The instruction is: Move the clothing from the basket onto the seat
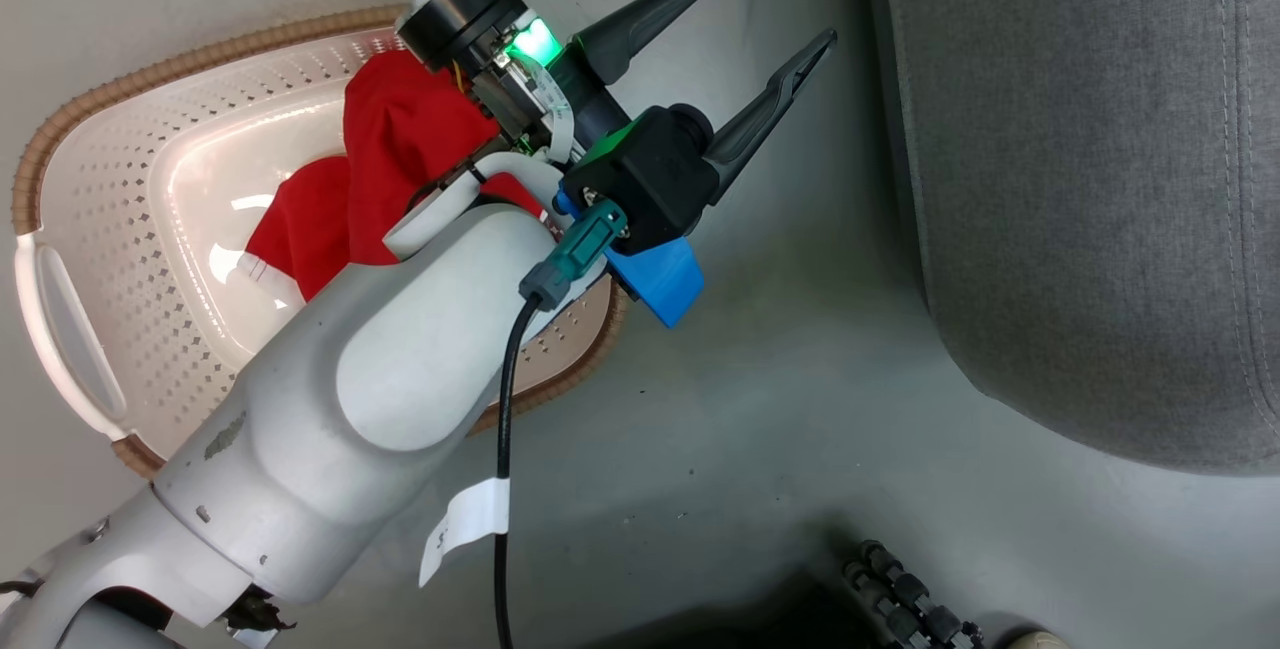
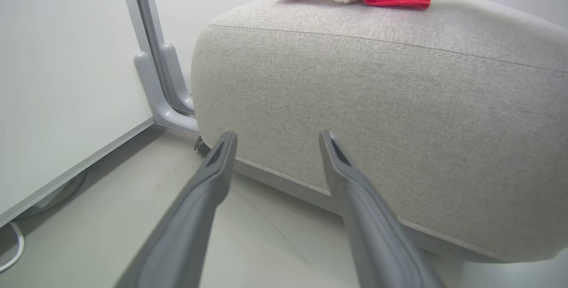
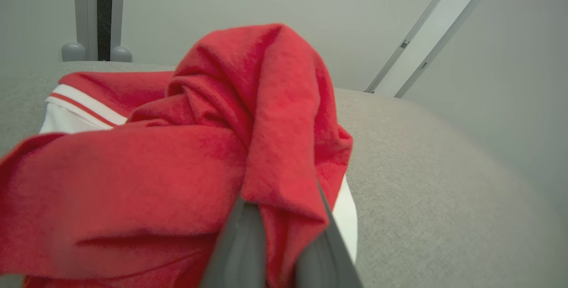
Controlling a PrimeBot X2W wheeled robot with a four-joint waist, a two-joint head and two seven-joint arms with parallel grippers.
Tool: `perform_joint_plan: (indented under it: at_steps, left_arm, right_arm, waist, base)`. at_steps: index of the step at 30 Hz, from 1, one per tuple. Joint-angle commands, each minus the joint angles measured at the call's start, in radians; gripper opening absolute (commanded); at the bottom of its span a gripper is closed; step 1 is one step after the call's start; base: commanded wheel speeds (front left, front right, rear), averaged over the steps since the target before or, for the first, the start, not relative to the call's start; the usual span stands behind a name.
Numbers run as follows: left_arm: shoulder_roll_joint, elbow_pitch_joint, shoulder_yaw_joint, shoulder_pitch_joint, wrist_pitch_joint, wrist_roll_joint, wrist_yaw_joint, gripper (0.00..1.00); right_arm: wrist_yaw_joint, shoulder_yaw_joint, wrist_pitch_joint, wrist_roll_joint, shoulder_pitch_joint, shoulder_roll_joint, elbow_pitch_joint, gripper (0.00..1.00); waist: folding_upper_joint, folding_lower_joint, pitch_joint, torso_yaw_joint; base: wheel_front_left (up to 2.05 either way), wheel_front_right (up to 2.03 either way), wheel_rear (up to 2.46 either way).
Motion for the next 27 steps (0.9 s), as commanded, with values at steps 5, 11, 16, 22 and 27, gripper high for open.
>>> perform_joint_plan:
  at_steps: [5, 11, 16, 22, 27]
  left_arm:
    - [0.000, -0.007, 0.008, -0.014, -0.003, -0.006, 0.010, 1.00]
    - [-0.009, -0.021, 0.020, 0.018, -0.003, -0.016, 0.020, 1.00]
    - [-0.017, -0.037, 0.049, 0.067, -0.003, -0.034, 0.032, 1.00]
    - [-0.021, -0.062, 0.119, 0.160, -0.003, -0.057, 0.055, 1.00]
    - [-0.028, -0.091, 0.206, 0.246, -0.003, -0.073, 0.078, 1.00]
  right_arm:
    - [0.000, -0.015, -0.001, 0.028, 0.026, 0.017, 0.014, 1.00]
    - [0.000, 0.000, -0.001, 0.047, 0.110, 0.043, -0.087, 1.00]
    - [0.000, 0.029, -0.001, 0.034, 0.231, 0.073, -0.237, 1.00]
    - [0.000, 0.103, -0.001, 0.031, 0.347, 0.121, -0.404, 1.00]
    - [0.000, 0.213, -0.001, 0.035, 0.417, 0.148, -0.476, 1.00]
  waist:
    - [0.0000, -0.0001, -0.007, 0.007]
    - [0.0000, -0.0001, -0.062, 0.012]
    - [0.0000, -0.0001, -0.153, 0.023]
    - [0.0000, -0.0001, -0.291, 0.049]
    - [0.0000, -0.0001, -0.398, 0.095]
  base:
    - [0.00, 0.00, 0.00]
    - [0.00, 0.00, 0.00]
    - [0.00, 0.00, 0.00]
    - [0.00, 0.00, 0.00]
    - [0.00, 0.00, 0.00]
